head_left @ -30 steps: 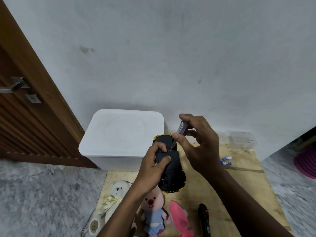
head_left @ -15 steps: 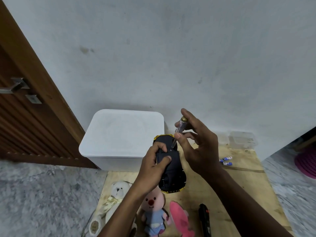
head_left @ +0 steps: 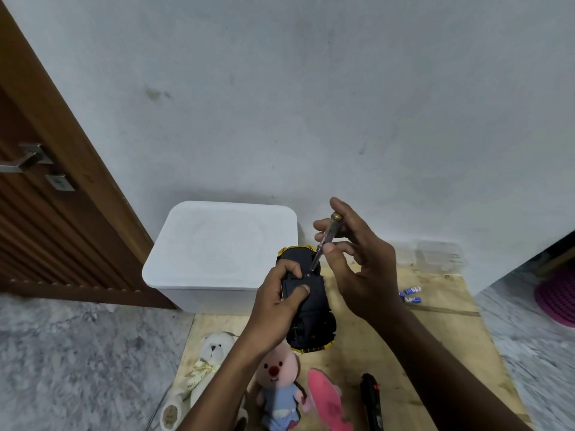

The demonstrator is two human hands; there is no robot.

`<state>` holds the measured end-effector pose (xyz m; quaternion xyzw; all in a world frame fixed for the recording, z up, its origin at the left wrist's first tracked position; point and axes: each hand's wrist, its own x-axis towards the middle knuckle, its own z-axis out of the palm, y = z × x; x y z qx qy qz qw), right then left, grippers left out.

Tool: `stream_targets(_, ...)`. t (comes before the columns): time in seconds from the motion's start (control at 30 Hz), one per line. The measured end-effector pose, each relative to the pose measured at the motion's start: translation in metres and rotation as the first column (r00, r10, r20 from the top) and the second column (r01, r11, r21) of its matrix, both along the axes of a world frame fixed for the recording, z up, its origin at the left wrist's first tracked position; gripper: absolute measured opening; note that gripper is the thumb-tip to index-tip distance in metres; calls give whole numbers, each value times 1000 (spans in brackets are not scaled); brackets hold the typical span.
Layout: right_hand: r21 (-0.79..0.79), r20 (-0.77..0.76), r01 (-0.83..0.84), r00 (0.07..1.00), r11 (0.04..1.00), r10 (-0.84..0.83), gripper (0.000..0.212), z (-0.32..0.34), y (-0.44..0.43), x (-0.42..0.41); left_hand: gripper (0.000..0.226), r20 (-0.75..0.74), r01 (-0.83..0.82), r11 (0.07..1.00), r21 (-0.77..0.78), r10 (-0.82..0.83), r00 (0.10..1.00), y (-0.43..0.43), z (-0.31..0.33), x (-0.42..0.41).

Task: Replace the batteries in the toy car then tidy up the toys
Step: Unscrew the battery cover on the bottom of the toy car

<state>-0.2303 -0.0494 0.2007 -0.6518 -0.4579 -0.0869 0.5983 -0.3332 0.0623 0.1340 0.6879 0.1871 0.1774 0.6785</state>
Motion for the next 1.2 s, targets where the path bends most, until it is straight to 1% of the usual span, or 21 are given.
stream_targets(0.07,25,-27,-16,999,1000,17,56,2,0,-1,13,2,1,1000,5,-1,1000,1,0,0)
stream_targets(0.17,37,7,49,999,998,-49,53,2,0,1,13,1,1,1000,2,-1,1000,0,0,-1)
stream_targets(0.23,35,11,63,998,997,-64,57,1,1,1,13,3,2,1000,-4,-2,1000,0,0,-2)
stream_targets(0.3,19,-15,45,999,999,-45,61,0,0,-1,12,0,6,1000,-7,-6,1000,0,-1,-3)
stream_targets(0.37,19,-53,14,999,1000,-13,60,0,-1,-3,12,0,10,1000,-3,-10,1000,0,-1,-4)
stream_targets(0.43,30,-23,8,1000,1000,-8,57,2,-2,-3,13,4,7,1000,7,-7,1000,-1,-1,-4)
stream_targets(0.53,32,48,48,998,998,-49,54,2,-2,-2,13,2,5,1000,22,-5,1000,-2,-1,-4)
stream_targets(0.6,17,29,53,998,998,-54,54,0,-1,-2,12,-1,10,1000,15,-10,1000,-2,-1,-4)
stream_targets(0.77,-1,-9,4,1000,1000,-4,54,1,-4,-4,12,3,4,1000,8,-4,1000,-2,-1,-6)
stream_targets(0.93,9,13,49,999,999,-49,61,0,-3,-3,12,-3,2,1000,13,-2,1000,-3,1,-5)
stream_targets(1.03,-2,5,40,999,999,-40,67,-1,-4,-4,12,-10,6,1000,-2,-6,1000,-3,0,-6)
stream_targets(1.13,5,-6,6,1000,1000,-6,62,1,-5,-6,12,-7,4,1000,7,-4,1000,-3,0,-6)
stream_targets(1.2,27,24,17,1000,999,-18,58,3,-6,-6,13,-9,3,1000,15,-3,1000,-4,1,-6)
